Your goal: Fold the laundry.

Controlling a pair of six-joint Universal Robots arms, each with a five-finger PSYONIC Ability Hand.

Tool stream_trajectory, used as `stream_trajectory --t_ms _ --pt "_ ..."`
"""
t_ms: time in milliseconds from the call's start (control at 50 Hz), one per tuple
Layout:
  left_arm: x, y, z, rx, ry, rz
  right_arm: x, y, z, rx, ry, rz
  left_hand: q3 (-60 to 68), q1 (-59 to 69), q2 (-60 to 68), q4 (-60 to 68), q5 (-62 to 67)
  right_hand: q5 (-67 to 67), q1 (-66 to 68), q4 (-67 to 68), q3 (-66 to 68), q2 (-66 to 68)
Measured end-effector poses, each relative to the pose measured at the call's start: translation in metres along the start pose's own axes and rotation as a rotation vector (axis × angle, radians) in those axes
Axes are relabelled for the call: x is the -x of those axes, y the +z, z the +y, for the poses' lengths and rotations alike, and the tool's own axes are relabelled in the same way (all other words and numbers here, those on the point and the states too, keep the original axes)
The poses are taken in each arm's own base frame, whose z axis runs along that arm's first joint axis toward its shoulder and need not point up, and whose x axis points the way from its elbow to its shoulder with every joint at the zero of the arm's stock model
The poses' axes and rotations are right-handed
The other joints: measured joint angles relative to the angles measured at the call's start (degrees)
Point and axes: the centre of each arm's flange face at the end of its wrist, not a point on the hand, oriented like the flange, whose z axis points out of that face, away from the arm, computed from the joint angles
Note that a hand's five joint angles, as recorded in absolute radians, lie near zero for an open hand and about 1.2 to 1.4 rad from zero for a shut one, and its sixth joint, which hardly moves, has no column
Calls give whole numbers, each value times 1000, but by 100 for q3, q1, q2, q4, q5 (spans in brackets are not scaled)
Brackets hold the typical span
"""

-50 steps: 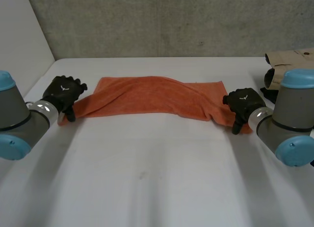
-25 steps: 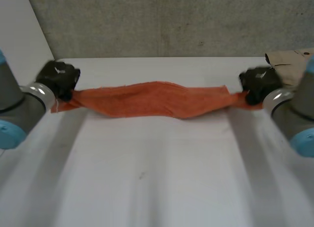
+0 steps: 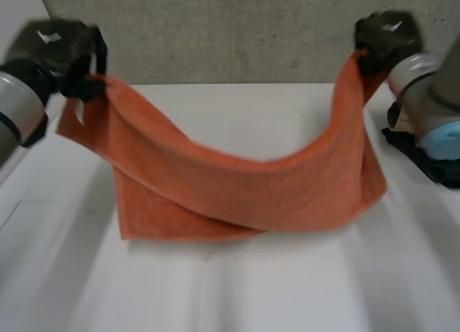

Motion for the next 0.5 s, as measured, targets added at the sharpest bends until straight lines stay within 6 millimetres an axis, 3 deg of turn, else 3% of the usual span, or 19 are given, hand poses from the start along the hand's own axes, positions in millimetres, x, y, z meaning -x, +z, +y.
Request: stream_trajectory --t_ms 80,140,200,280,360,420,500 --pt "-12 1 20 83 -12 24 28 21 40 10 -15 -15 0 0 0 0 0 -659 -501 -740 -730 -704" --pt "-17 1 30 130 -16 24 42 32 61 6 -28 2 0 0 0 1 -4 -3515 -3406 -3477 -3484 -3543" --pt "-19 -1 34 157 -17 17 48 38 72 13 -36 35 0 0 0 1 -4 -5288 -5113 -5377 -5363 -5379" --pt "-20 -3 32 166 -16 9 43 33 66 67 -44 66 0 0 0 1 0 -5427 -5183 -5614 -5603 -5537" --pt "-20 -7 23 152 -17 7 33 16 53 167 -63 61 0 0 0 1 -4 -5428 -5183 -5614 -5603 -5537" --pt "-19 -15 6 111 -26 6 21 -18 39 324 -106 7 0 0 0 1 -4 -5427 -5183 -5614 -5603 -5537" --pt "-20 -24 -18 48 -52 10 15 -56 36 461 -139 -79 0 0 0 1 -4 -5397 -5159 -5584 -5565 -5521"
